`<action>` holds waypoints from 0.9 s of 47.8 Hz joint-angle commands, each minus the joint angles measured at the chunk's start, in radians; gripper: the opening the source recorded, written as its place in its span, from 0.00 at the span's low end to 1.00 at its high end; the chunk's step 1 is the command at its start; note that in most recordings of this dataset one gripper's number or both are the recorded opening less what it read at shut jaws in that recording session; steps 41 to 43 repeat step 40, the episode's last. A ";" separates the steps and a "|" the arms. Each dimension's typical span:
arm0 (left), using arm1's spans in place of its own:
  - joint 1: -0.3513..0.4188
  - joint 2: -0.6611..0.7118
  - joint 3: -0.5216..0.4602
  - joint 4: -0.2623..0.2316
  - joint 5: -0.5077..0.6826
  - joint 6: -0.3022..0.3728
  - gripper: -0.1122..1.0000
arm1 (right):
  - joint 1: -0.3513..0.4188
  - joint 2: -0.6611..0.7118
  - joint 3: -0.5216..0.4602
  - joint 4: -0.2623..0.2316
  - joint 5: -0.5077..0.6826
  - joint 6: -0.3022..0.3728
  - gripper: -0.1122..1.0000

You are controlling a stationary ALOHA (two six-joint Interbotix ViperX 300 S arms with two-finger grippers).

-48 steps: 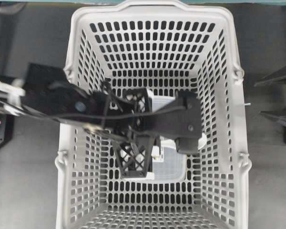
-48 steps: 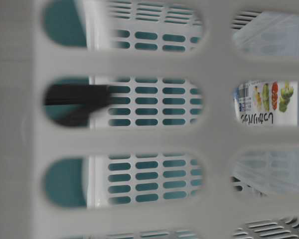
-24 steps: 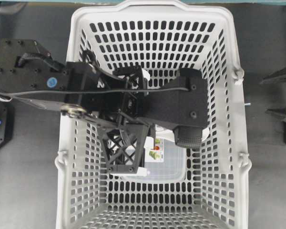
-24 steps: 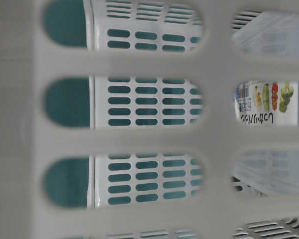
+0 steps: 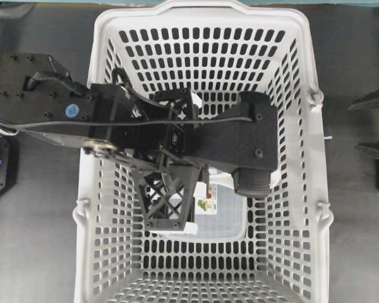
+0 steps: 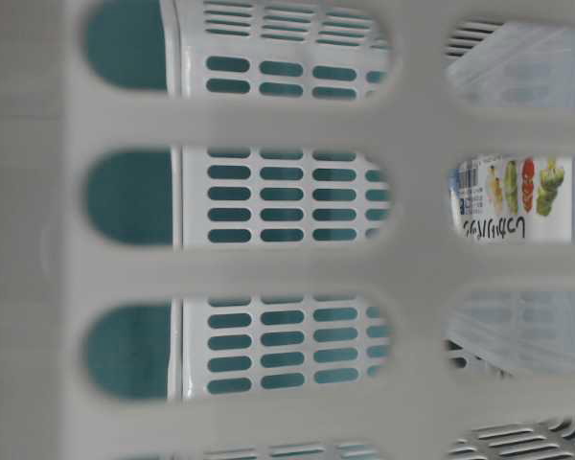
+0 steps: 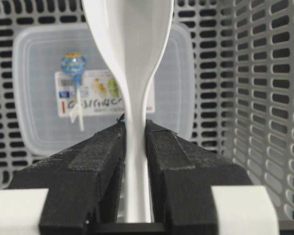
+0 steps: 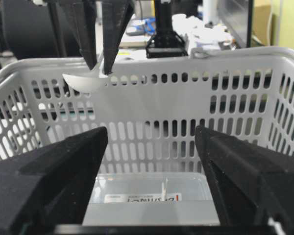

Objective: Pick up the chinese spoon from the shopping basket with the left arm.
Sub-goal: 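Lift the held spoon upward out of the basket with the left gripper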

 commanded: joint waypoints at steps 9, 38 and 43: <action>-0.005 -0.017 -0.020 0.003 -0.006 0.002 0.21 | 0.003 0.005 -0.012 0.003 -0.009 0.000 0.73; -0.008 -0.009 -0.014 0.003 -0.009 0.005 0.21 | 0.003 0.003 -0.017 0.003 -0.040 0.000 0.73; -0.008 -0.008 -0.014 0.003 -0.008 0.005 0.21 | 0.003 0.003 -0.017 0.003 -0.041 0.000 0.73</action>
